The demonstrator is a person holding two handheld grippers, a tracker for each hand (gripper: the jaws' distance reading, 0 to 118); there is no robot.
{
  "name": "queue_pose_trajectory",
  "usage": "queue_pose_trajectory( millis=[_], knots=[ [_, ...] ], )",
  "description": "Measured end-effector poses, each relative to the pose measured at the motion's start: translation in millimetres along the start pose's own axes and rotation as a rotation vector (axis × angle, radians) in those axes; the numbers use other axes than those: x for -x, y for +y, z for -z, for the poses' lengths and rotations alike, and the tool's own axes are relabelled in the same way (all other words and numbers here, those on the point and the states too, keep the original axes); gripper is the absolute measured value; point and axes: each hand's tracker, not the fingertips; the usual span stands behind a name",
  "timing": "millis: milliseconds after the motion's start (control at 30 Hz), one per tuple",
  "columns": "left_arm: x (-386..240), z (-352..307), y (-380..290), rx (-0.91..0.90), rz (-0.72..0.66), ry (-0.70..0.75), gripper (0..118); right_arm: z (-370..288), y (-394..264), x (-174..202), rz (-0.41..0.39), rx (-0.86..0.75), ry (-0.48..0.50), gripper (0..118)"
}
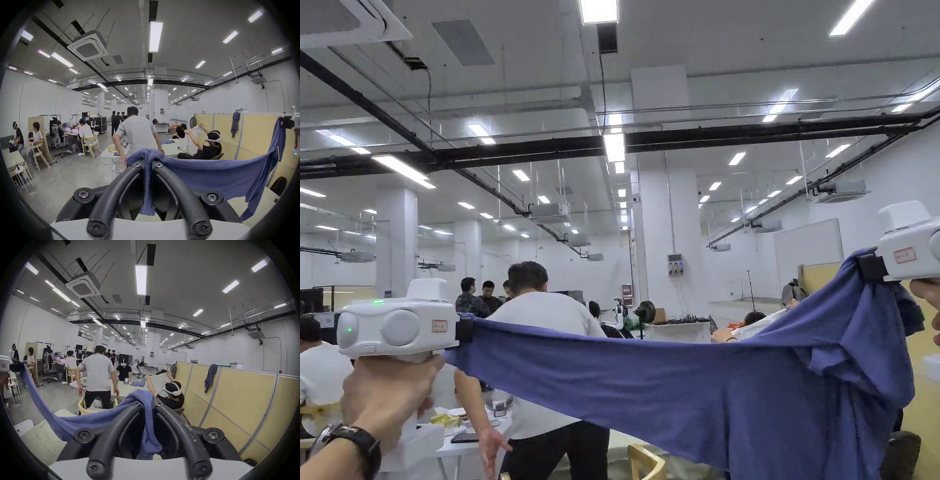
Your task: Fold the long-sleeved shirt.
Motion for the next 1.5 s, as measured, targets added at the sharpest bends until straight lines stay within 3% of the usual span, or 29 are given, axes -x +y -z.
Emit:
queue_pose_trajectory(
  millis=[333,500,633,767,833,1167,1267,1400,1500],
  knots=[
    [-16.3,86.1,2.7,-0.015,0.045,0.01,6,83.8,-11.3,-2.7,0.053,-0.008,-0.018,9],
    [-20.9,113.8,-12.3,-0.022,-0.013,0.001,6,116.1,-33.7,0.6,0.035,0.009,-0.018,9],
    [-30.8,134.6,-46.5,0.016,-0.001,0.009,6,139.3,-73.0,3.3,0.086,0.053,-0.013,9],
    [-35.8,149.7,-103.0,0.084,-0.08,-0.03,6,156.9,-126.8,14.8,0.068,0.145,-0.016,9],
    [-39.5,153.9,-132.2,0.133,-0.055,-0.034,6,157.9,-153.2,18.6,0.08,0.178,-0.013,9],
    [-40.0,82.5,-243.1,0.233,-0.031,-0.093,6,83.0,-268.6,32.0,0.03,0.284,0.075,9],
    [-31.2,46.1,-285.0,0.296,-0.064,-0.097,6,42.9,-312.5,34.6,0.099,0.333,0.105,9],
    [-19.0,-7.6,-335.5,0.403,-0.065,-0.114,6,-14.5,-368.8,48.6,0.085,0.436,0.155,9],
    [-5.4,-56.6,-370.7,0.434,-0.097,-0.103,6,-61.8,-409.7,61.0,0.123,0.478,0.186,9]
  ],
)
